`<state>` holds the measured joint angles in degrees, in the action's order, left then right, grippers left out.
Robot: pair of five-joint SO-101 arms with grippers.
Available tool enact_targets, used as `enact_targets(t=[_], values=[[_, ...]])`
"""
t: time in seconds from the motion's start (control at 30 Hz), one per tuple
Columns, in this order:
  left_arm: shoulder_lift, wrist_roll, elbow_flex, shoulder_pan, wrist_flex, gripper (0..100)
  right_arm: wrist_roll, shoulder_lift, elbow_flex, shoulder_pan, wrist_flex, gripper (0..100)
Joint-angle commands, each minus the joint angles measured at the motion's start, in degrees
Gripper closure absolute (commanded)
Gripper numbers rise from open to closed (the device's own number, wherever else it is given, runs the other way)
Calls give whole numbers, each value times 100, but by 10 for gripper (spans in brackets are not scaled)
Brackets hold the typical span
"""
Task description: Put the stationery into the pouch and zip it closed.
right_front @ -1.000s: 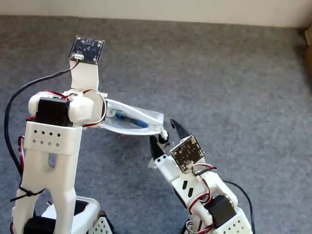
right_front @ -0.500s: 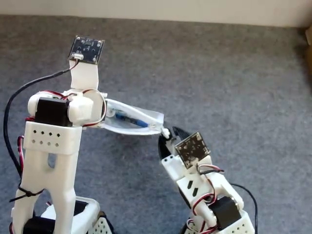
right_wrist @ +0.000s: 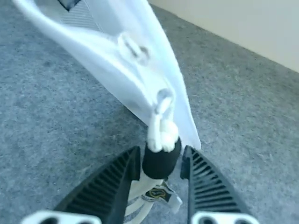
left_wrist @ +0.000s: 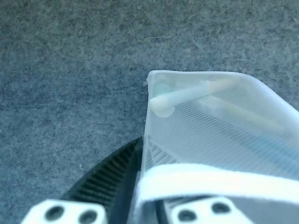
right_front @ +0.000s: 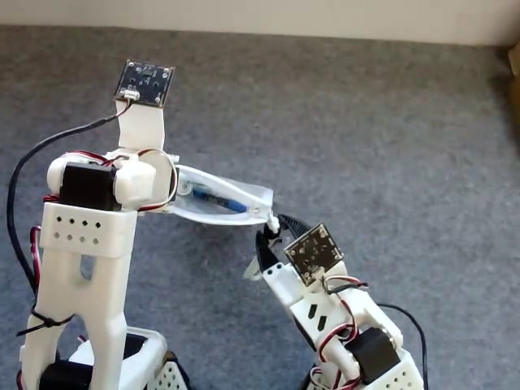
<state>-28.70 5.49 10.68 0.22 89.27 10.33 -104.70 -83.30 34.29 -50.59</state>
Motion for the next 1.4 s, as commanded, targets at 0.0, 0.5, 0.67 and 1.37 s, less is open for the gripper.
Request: enact_targets(t=[0.0,0.5,0.67,1.37], values=[[13,62,13,-119,-105,989,-18,-66,356,-145,171,863],[13,62,13,-119,-105,989,765,-66,690,-215,-13,990],[13,62,13,-119,-105,989,826,-66,690,-207,-66,993],[-22,53,-110,-92,-105,828,1292,-66,1033,-189,-681,993]])
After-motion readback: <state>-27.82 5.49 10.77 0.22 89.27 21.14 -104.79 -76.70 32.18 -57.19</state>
